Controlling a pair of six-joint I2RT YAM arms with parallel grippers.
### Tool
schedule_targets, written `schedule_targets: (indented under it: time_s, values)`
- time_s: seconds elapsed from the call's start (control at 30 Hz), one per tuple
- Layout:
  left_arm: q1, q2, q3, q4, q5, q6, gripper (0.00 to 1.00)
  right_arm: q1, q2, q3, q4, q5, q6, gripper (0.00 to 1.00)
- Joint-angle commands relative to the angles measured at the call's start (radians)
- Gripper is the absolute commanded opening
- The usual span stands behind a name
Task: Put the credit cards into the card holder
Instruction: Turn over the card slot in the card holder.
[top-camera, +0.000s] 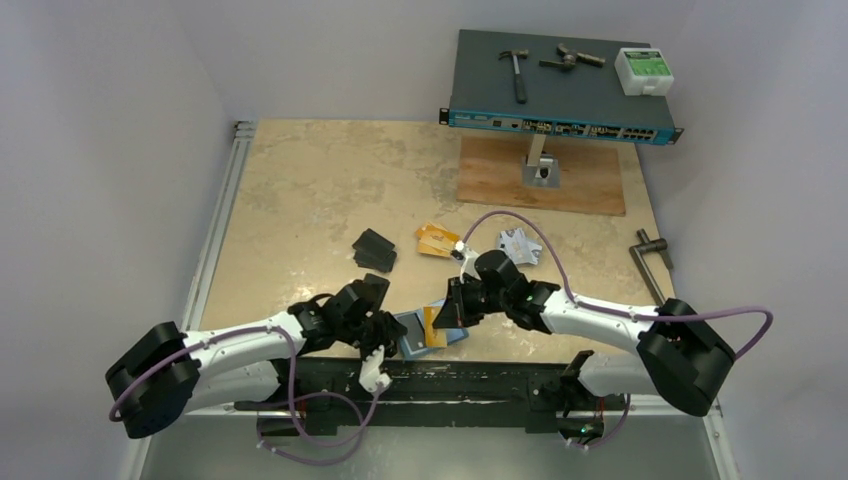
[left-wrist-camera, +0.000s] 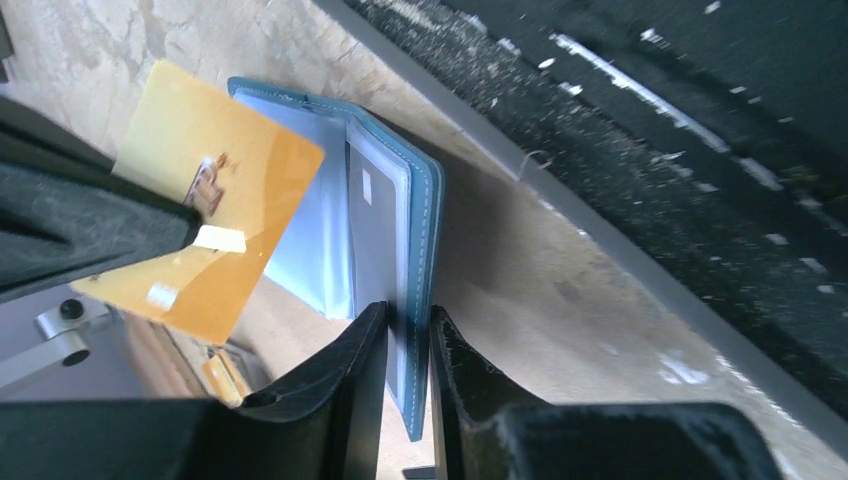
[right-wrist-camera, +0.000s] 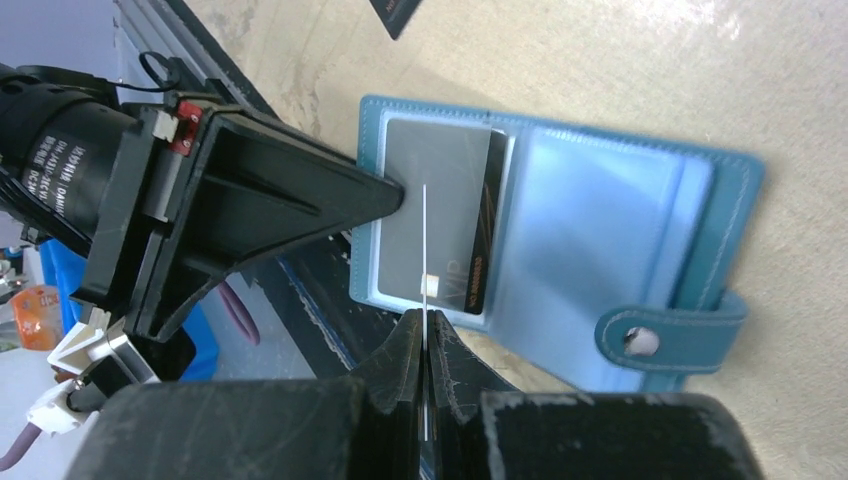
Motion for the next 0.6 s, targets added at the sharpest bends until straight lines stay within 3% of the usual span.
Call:
schedule_targets:
  time_s: [0.0, 0.13, 0.27, 0.57]
  values:
    - [-0.005, 0.055, -0.023, 0.196, -0.033, 0.053, 0.18, 0.005, -0.025, -0.041, 0.065, 0.026, 0.042, 0.00]
    - [-0.002, 0.143, -0.037, 0.305, -0.090, 0.098, 0.14, 0.008, -0.075, -0.058, 0.039, 0.111, 0.054, 0.00]
    - [0.021, 0.179, -0.016, 0.286, -0.080, 0.158, 0.14, 0.008, -0.125, -0.042, -0.030, 0.178, 0.042, 0.00]
    - [0.039, 0.158, -0.034, 0.275, -0.080, 0.228, 0.31, -0.029, -0.187, 0.055, -0.196, 0.396, -0.060, 0.00]
